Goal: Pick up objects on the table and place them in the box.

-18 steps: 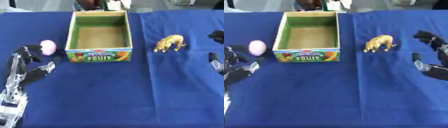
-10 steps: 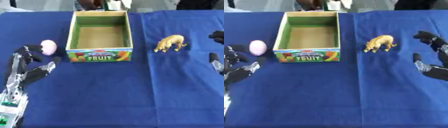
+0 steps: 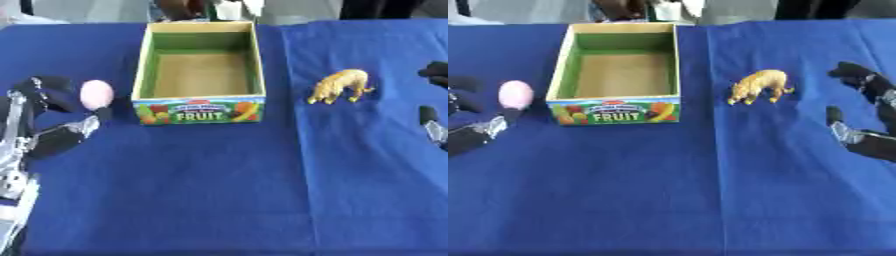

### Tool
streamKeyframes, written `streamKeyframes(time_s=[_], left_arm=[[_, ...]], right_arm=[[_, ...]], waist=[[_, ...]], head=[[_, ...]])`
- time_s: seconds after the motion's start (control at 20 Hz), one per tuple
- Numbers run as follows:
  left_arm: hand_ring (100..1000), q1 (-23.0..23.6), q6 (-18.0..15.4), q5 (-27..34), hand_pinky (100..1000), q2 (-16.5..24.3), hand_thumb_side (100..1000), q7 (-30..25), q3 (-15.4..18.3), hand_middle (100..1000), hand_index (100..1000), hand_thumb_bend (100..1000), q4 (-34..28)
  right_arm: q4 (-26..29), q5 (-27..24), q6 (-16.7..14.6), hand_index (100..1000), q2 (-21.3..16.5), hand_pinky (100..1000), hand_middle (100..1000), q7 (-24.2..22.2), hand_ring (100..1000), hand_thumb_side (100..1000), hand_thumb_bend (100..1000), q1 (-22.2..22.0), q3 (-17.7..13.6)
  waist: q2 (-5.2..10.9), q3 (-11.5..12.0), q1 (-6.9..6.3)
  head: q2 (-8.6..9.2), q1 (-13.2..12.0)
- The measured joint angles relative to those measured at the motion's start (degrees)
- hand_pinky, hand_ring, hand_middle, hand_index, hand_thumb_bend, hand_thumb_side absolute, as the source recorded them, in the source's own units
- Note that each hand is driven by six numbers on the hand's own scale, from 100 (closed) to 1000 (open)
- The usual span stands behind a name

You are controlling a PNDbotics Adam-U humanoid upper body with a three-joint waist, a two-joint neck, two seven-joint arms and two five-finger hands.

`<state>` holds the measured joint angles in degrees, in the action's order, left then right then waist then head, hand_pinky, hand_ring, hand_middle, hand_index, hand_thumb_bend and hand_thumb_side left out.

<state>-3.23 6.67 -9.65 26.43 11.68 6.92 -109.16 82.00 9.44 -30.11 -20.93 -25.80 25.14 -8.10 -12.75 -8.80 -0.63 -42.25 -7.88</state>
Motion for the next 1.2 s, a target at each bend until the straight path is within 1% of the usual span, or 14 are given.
streamKeyframes(time_s=[0.2,0.35,0.55,0.75,0.95,1.2], left_arm=[[479,-0.37,0.85,-0.17,577,6.21,105,0.07,-0.05,596,707,716,1.99],[512,-1.0,1.59,-0.95,604,11.08,147,-0.78,-0.65,628,737,742,5.4],[533,-3.16,1.94,-2.62,620,16.97,170,-2.89,-2.52,645,753,755,10.64],[547,-6.5,1.23,-3.52,630,21.97,188,-5.45,-4.92,649,760,770,15.79],[546,-10.04,0.2,-3.81,629,25.14,196,-8.13,-7.27,641,761,773,21.03],[550,-14.27,-1.03,-4.66,631,25.71,203,-11.56,-9.73,639,765,785,27.57]], right_arm=[[-0.02,0.04,0.0,967,-0.01,951,837,0.0,1000,142,100,-0.03,0.0],[-0.15,0.06,0.0,966,-0.02,951,836,0.0,1000,147,100,-0.22,0.0],[-0.33,0.07,0.0,962,-0.09,951,836,0.0,1000,154,100,-0.27,0.02],[-0.34,0.08,-0.02,961,-0.14,951,836,-0.01,1000,159,100,-0.28,0.03],[-0.36,0.08,-0.06,961,-0.14,951,836,-0.05,1000,164,100,-0.27,0.1],[-0.38,0.08,-0.19,961,-0.14,951,835,-0.19,1000,168,100,-0.27,0.38]], waist=[[0.01,-0.28,-0.29],[0.05,-0.42,-0.38],[0.13,-0.69,-0.39],[0.36,-1.01,-0.37],[0.36,-1.19,-0.37],[0.36,-1.41,-0.36]], head=[[-0.02,0.0],[-0.05,0.01],[-0.06,-0.02],[-0.07,-0.12],[-0.08,-0.31],[-0.09,-0.35]])
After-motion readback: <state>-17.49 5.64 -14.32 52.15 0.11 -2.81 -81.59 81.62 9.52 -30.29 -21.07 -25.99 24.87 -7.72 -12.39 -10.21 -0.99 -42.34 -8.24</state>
